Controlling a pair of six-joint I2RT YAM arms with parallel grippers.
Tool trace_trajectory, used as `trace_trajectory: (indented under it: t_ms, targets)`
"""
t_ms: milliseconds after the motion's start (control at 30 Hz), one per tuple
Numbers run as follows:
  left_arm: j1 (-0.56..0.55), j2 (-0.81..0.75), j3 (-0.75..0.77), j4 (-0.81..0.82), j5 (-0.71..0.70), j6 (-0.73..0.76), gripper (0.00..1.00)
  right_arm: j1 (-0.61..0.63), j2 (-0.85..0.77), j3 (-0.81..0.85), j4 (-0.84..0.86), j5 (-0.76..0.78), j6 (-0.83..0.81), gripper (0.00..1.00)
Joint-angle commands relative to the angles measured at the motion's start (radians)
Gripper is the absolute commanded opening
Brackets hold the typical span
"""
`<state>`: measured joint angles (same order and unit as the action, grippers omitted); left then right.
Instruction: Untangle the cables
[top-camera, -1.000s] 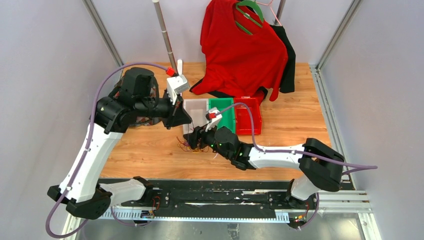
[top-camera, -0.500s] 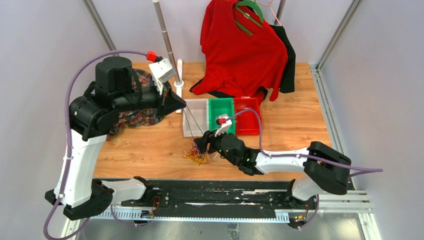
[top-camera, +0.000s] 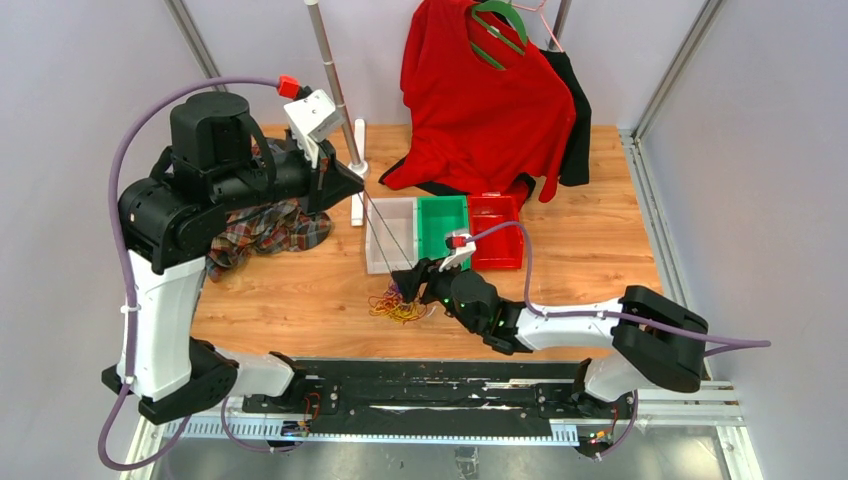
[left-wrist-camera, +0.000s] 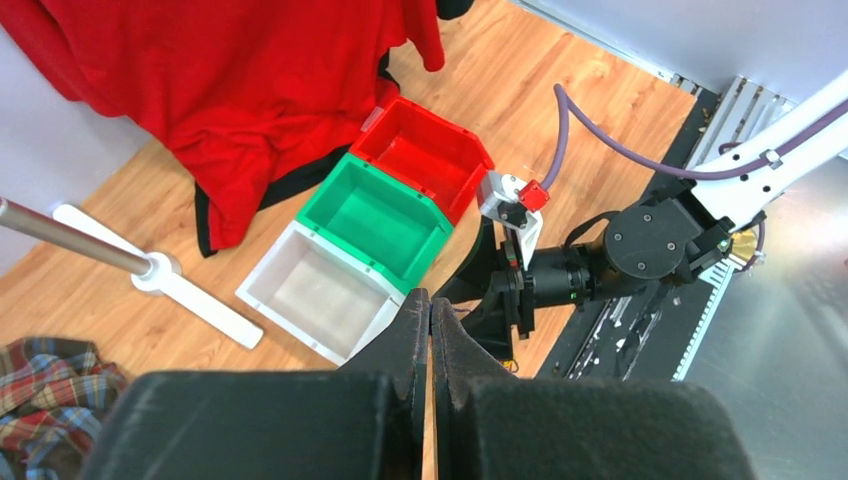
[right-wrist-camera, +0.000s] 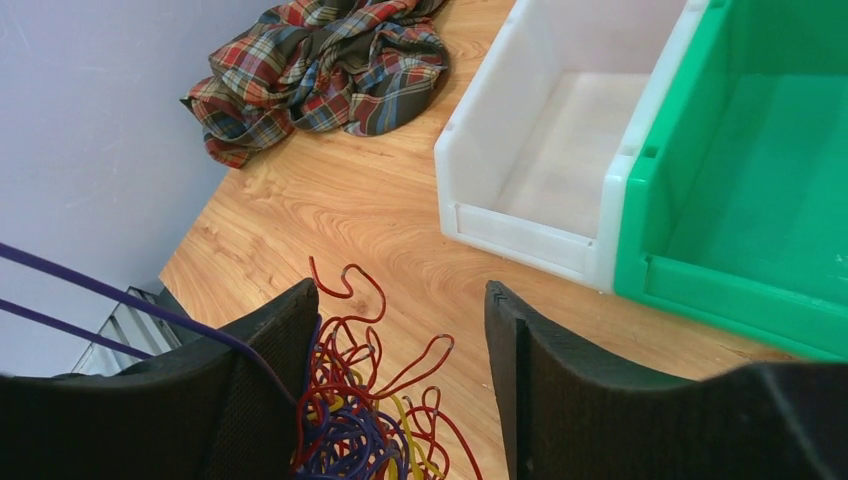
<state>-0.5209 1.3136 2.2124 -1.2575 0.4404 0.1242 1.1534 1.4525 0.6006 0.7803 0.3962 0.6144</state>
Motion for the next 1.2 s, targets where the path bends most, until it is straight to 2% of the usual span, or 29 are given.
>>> trace_trajectory:
  t_ms: [0,167,233,367,500,733,800,867,933,1067,1100,1167]
  targets:
    - [-0.005,-0.030,0.086,0.194,-0.032,0.016,0.00,-0.012,0.025,-0.082,-0.191,0.081,0.005,0.63]
    - [-0.005,0.001,0.181,0.194,-0.091,0.031,0.00,-0.027,0.008,-0.127,-0.143,0.061,0.063,0.65]
    - [-0.006,-0.002,0.169,0.194,-0.086,0.011,0.00,-0.046,0.005,-0.154,-0.094,0.005,0.105,0.66]
    - [-0.006,-0.055,-0.003,0.194,-0.072,0.006,0.00,-0.102,-0.002,-0.201,0.028,-0.115,0.165,0.62]
    - [-0.007,-0.128,-0.270,0.194,-0.015,0.007,0.00,-0.106,-0.077,-0.160,-0.046,-0.123,0.115,0.56]
    - [-0.007,-0.213,-0.587,0.194,0.002,0.068,0.00,-0.105,-0.135,-0.109,-0.183,-0.119,0.017,0.33]
    - [-0.007,-0.234,-0.674,0.196,-0.010,0.087,0.00,-0.106,-0.132,-0.096,-0.202,-0.125,0.003,0.24]
    - [-0.007,-0.258,-0.748,0.209,-0.022,0.095,0.00,-0.106,-0.125,-0.084,-0.217,-0.130,-0.005,0.08]
    - [-0.007,-0.280,-0.808,0.224,-0.029,0.101,0.01,-0.106,-0.121,-0.075,-0.227,-0.128,-0.006,0.01]
    - [-0.006,-0.310,-0.866,0.233,-0.061,0.144,0.00,-0.105,-0.113,-0.057,-0.232,-0.139,-0.021,0.02]
    - [-0.007,-0.318,-0.873,0.233,-0.078,0.155,0.00,-0.105,-0.110,-0.047,-0.241,-0.141,-0.031,0.05]
    - [-0.006,-0.330,-0.880,0.233,-0.106,0.178,0.01,-0.106,-0.110,-0.031,-0.257,-0.145,-0.050,0.21]
